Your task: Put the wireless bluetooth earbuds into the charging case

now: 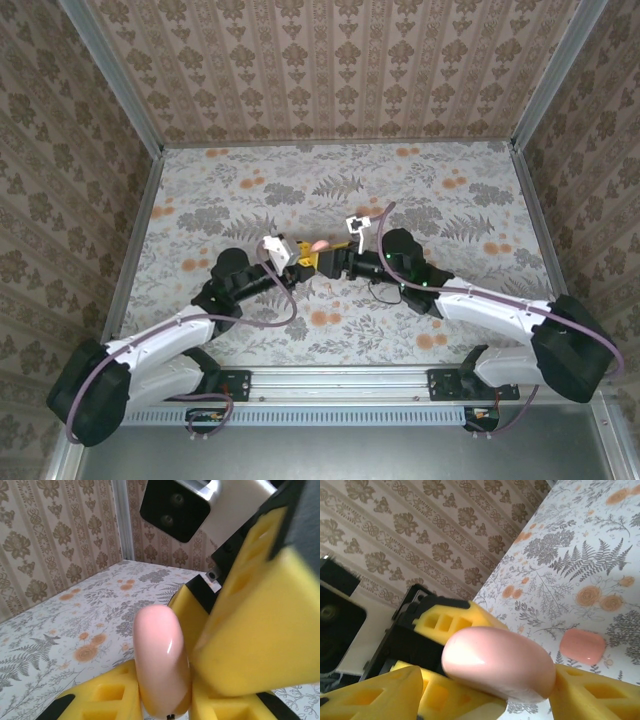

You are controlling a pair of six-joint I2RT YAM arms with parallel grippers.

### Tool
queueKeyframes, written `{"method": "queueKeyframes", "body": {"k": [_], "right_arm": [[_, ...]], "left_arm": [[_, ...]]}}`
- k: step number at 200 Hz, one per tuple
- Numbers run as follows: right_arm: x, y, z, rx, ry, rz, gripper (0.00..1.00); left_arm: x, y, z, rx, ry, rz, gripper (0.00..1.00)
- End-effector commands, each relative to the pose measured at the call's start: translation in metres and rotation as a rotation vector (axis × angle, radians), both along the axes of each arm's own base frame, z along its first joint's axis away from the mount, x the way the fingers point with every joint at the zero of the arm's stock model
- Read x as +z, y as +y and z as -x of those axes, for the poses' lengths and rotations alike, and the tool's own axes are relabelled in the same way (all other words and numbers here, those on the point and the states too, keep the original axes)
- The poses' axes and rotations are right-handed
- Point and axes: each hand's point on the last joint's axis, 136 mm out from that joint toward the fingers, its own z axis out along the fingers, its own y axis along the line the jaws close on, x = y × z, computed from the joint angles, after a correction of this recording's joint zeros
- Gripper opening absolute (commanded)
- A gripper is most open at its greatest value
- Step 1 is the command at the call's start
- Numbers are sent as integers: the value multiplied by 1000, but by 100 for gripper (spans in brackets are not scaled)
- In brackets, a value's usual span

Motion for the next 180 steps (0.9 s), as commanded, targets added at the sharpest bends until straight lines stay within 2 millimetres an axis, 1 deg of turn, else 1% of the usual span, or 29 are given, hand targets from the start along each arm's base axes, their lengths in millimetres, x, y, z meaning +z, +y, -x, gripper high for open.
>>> {"method": "queueKeyframes", "body": {"k": [1, 27, 52, 81, 97, 103, 125, 157, 180], "right_arm": [[6, -15, 2, -19, -95, 38, 69], [13, -30, 0, -69, -155, 54, 80], [21, -47, -2, -120, -237, 77, 85], [25, -58, 2, -110, -330, 145, 84], [29, -62, 7, -80, -399, 170, 78], [32, -63, 10, -60, -432, 172, 75], [38, -70, 17, 9, -509, 171, 72], [38, -79, 24, 118, -538, 182, 71], [37, -86, 21, 137, -566, 200, 72]], "left_arm": [[4, -2, -6, -4, 38, 19, 23], [3, -4, -7, -27, 71, 48, 22], [2, -7, -6, -58, 88, 73, 21], [6, -12, -4, -96, 87, 100, 21], [10, -13, -4, -118, 85, 122, 21], [13, -15, 0, -158, 87, 128, 21], [19, -18, 5, -220, 84, 154, 20], [27, -23, 14, -316, 73, 185, 21], [34, -26, 21, -383, 71, 198, 21]]}}
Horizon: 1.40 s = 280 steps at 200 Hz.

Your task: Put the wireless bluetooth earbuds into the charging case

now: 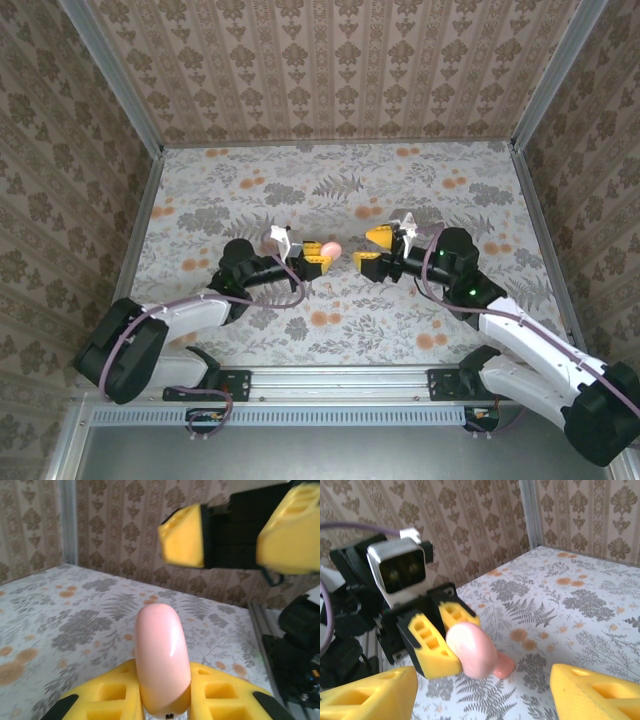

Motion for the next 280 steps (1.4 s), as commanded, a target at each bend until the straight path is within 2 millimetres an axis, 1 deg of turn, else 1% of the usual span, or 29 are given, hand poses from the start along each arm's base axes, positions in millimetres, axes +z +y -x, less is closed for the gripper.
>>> {"method": "queueKeyframes", "body": {"k": [1, 29, 54, 86, 126, 162, 201, 212, 242, 280], "right_arm": [[6, 1, 15, 124, -73, 36, 72], [5, 5, 25, 223, -151, 70, 73], [10, 10, 36, 309, -218, 80, 73], [21, 17, 29, 343, -223, 77, 73], [25, 27, 24, 418, -209, 72, 71], [29, 36, 28, 533, -195, 54, 63], [26, 41, 26, 583, -182, 56, 56], [28, 43, 26, 602, -185, 52, 53], [30, 49, 30, 657, -181, 51, 49], [27, 54, 34, 701, -167, 54, 42]], "left_arm": [[36, -3, 15, -119, -79, 88, 20], [43, -3, 21, -156, -93, 105, 21], [49, -1, 26, -177, -106, 114, 21], [57, 1, 30, -186, -128, 127, 21], [63, 1, 36, -206, -144, 137, 20], [65, 3, 40, -213, -149, 150, 21], [70, 3, 45, -225, -158, 158, 21], [71, 3, 46, -227, -158, 159, 20], [72, 4, 47, -226, -161, 161, 20], [72, 3, 47, -226, -161, 163, 21]]}}
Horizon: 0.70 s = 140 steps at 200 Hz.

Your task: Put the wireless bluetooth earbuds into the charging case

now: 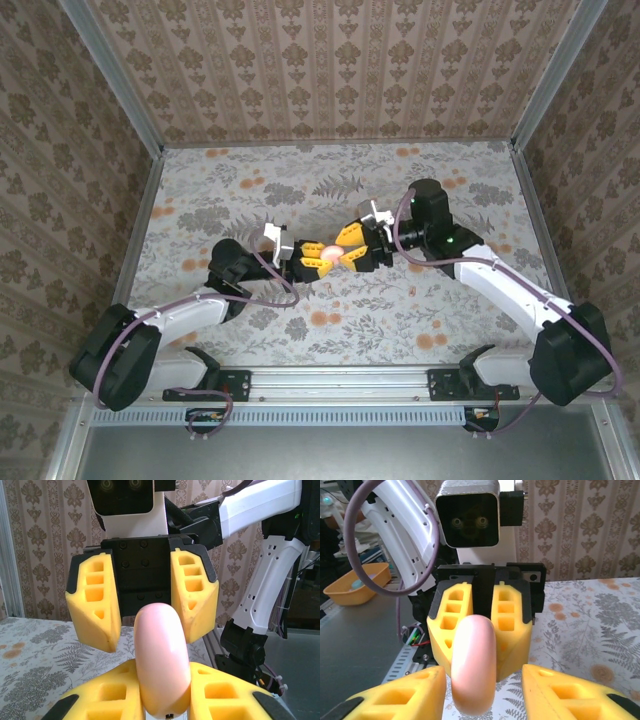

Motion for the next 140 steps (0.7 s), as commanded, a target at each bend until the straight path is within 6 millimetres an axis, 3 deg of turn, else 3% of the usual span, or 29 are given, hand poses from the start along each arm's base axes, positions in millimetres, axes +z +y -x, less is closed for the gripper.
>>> {"method": "queueKeyframes", "body": {"k": [1, 49, 73, 119, 140], "right_arm": [[5, 3, 11, 80, -7, -11, 42], [4, 4, 12, 105, 1, 3, 27], [3, 3, 14, 105, -5, 20, 18], [-17, -8, 8, -1, -51, 166, 17], [-33, -16, -3, -91, -113, 261, 17]], "left_arm": [[21, 2, 9, -29, -61, 47, 21], [21, 2, 9, -24, -56, 46, 22], [17, 1, 5, 2, -52, 37, 33], [-11, 2, -4, 90, -69, -73, 62], [-31, 0, 0, 99, -107, -204, 64]]}}
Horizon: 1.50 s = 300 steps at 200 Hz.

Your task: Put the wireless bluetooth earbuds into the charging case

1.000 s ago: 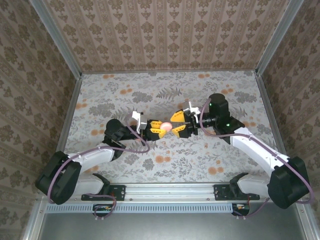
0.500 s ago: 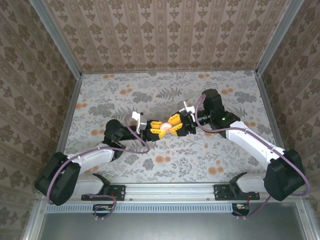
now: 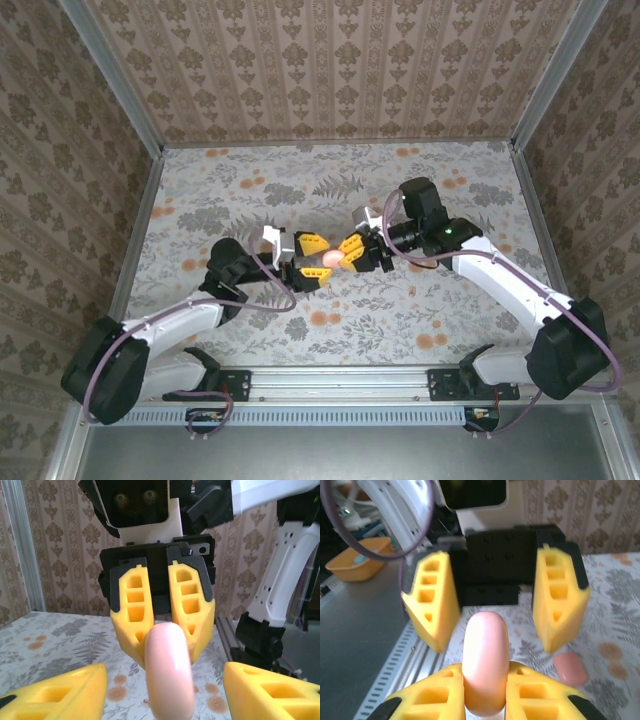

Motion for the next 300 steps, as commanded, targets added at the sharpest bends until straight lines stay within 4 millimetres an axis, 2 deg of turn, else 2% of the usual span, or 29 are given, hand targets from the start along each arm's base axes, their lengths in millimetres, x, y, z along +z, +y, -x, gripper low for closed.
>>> {"method": "queueKeyframes", "body": {"k": [1, 20, 52, 62, 94, 135, 165, 231, 300], "right_arm": [[-10, -12, -5, -79, -115, 117, 17], [-25, -20, -12, -110, -195, 191, 17], [-42, -26, -15, -100, -293, 309, 17], [-52, -28, -11, -90, -302, 369, 17], [-59, -19, -1, -37, -346, 412, 17], [-66, -6, 10, 33, -353, 422, 17], [-63, 5, 17, 78, -325, 384, 16], [-58, 19, 24, 114, -318, 315, 16], [-51, 27, 20, 103, -349, 259, 15]], "left_arm": [[-27, -3, 2, 27, -60, -157, 64], [-42, -2, 6, 43, -95, -262, 63], [-57, 7, 7, 75, -142, -347, 64], [-64, 10, 7, 82, -160, -386, 63], [-75, 12, 5, 90, -181, -460, 63], [-75, 8, 9, 59, -186, -461, 63], [-72, 5, 14, 25, -181, -445, 57], [-69, 2, 17, 7, -173, -429, 54], [-67, 1, 19, -10, -169, -416, 48]]}}
